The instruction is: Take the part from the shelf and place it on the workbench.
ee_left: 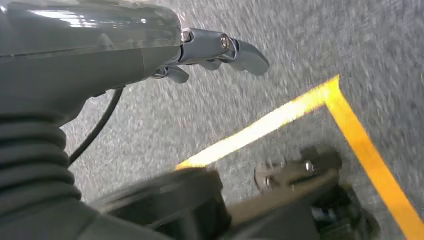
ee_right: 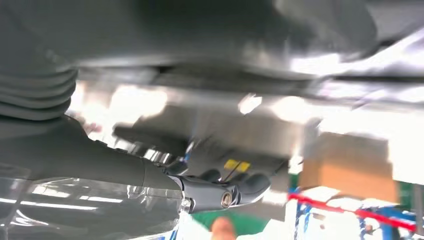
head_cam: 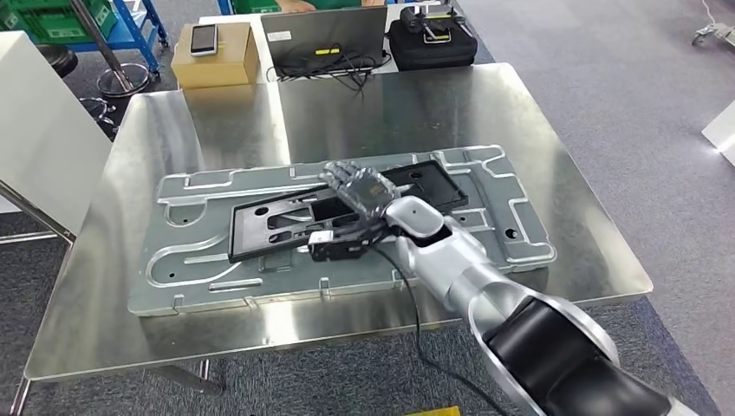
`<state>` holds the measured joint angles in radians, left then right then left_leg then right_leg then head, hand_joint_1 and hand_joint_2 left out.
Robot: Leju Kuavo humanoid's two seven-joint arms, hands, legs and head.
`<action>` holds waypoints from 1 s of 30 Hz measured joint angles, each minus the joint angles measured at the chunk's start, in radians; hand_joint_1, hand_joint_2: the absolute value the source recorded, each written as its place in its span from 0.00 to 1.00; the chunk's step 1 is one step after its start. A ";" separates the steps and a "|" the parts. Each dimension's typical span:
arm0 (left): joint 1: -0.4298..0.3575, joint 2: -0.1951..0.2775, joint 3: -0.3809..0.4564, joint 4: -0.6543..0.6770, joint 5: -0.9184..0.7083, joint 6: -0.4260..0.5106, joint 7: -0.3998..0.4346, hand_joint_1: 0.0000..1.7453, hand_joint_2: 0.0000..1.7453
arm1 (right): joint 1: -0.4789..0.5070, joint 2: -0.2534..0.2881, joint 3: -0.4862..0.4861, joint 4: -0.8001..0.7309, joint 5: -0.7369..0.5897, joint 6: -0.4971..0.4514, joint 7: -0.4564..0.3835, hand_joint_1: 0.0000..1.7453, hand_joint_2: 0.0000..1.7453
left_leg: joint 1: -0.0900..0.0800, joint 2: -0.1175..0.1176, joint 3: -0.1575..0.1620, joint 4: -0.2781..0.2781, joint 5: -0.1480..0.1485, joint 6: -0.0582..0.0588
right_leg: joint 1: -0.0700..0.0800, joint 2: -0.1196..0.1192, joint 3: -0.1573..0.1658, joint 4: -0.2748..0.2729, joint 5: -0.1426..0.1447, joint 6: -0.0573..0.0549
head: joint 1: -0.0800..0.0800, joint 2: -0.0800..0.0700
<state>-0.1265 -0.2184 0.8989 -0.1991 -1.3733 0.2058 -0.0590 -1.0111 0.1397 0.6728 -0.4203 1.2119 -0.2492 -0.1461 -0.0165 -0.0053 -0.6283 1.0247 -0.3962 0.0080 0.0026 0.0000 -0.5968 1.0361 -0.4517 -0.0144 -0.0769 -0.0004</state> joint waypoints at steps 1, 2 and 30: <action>0.001 0.001 0.001 0.000 0.004 -0.002 -0.002 0.00 0.00 | -0.028 -0.008 0.001 -0.002 0.016 0.018 0.007 0.00 0.00 | 0.000 -0.001 -0.005 0.002 -0.001 -0.004 | -0.003 -0.002 -0.004 -0.004 0.008 -0.004 | 0.000 0.000; 0.002 0.002 0.003 0.000 0.007 -0.004 -0.003 0.00 0.00 | -0.058 -0.018 0.002 -0.005 0.031 0.041 0.015 0.00 0.00 | 0.000 -0.001 -0.014 0.015 -0.016 -0.010 | -0.007 -0.004 -0.010 -0.008 0.017 -0.008 | 0.000 0.000; 0.037 -0.008 0.081 0.002 0.095 -0.002 -0.044 0.00 0.00 | 0.314 -0.898 -0.537 -0.604 -0.213 -0.084 -0.013 0.00 0.00 | 0.018 -0.051 -0.008 -0.015 0.020 0.021 | 0.007 -0.022 0.084 -0.046 -0.032 0.024 | 0.000 0.000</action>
<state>-0.0890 -0.2268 0.9803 -0.1968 -1.2784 0.2040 -0.1035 -0.6975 -0.7578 0.1357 -1.0238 0.9993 -0.3333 -0.1592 0.0017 -0.0560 -0.6359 1.0098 -0.3761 0.0290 0.0101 -0.0219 -0.5132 0.9900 -0.4833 0.0095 -0.0765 -0.0004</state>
